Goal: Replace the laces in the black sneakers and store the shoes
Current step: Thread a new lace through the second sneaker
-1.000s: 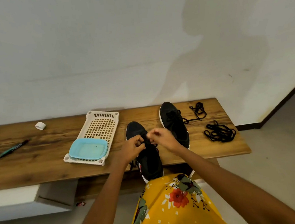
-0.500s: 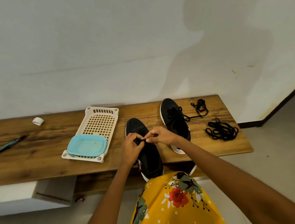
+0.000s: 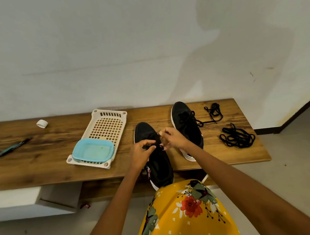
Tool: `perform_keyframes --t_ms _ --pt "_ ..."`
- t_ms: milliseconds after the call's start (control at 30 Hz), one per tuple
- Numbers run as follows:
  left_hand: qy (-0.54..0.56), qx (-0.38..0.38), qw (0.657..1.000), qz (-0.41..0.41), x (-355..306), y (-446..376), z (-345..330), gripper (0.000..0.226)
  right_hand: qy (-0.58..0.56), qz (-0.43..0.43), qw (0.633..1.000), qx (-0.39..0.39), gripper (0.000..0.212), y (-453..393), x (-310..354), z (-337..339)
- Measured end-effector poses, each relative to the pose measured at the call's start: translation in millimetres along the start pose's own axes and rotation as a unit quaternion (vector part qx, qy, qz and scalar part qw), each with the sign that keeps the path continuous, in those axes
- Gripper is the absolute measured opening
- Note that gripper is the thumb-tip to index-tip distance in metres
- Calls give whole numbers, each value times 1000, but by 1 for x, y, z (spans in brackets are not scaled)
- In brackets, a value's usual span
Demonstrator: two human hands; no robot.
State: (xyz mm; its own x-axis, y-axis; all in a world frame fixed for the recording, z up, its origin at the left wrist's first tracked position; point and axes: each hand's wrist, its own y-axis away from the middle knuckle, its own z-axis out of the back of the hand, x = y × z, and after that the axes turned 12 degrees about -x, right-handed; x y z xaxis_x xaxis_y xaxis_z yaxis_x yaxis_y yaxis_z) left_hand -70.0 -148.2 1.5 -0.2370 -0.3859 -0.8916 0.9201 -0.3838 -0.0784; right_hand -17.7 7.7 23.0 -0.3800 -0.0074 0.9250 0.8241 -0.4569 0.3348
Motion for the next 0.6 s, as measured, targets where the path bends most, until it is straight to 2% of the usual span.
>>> perform_keyframes --t_ms 67,167,267,333,367,433,533,600 --pt "-2 11 1000 11 -1 -1 0 19 -46 -8 996 -78 13 -1 -4 -4" --pt "-3 11 1000 19 0 -1 -1 19 -62 7 990 -123 9 2 -12 -9" --pt "-11 -5 1000 21 -1 1 -3 17 -81 -31 984 -157 25 14 -25 -12" --pt "-15 -33 999 20 2 4 -7 16 -53 -35 987 -151 36 24 -37 -11" --pt "-18 -50 998 19 2 7 -9 15 -28 -23 990 -135 35 29 -42 -11" --pt "-29 -85 996 19 1 12 -14 15 4 2 993 -115 22 37 -44 -12" --pt "-36 -113 993 21 -1 18 -19 15 38 31 990 -134 19 39 -38 -15" --pt "-38 -118 992 27 -3 20 -20 14 8 27 990 -141 13 41 -37 -19"
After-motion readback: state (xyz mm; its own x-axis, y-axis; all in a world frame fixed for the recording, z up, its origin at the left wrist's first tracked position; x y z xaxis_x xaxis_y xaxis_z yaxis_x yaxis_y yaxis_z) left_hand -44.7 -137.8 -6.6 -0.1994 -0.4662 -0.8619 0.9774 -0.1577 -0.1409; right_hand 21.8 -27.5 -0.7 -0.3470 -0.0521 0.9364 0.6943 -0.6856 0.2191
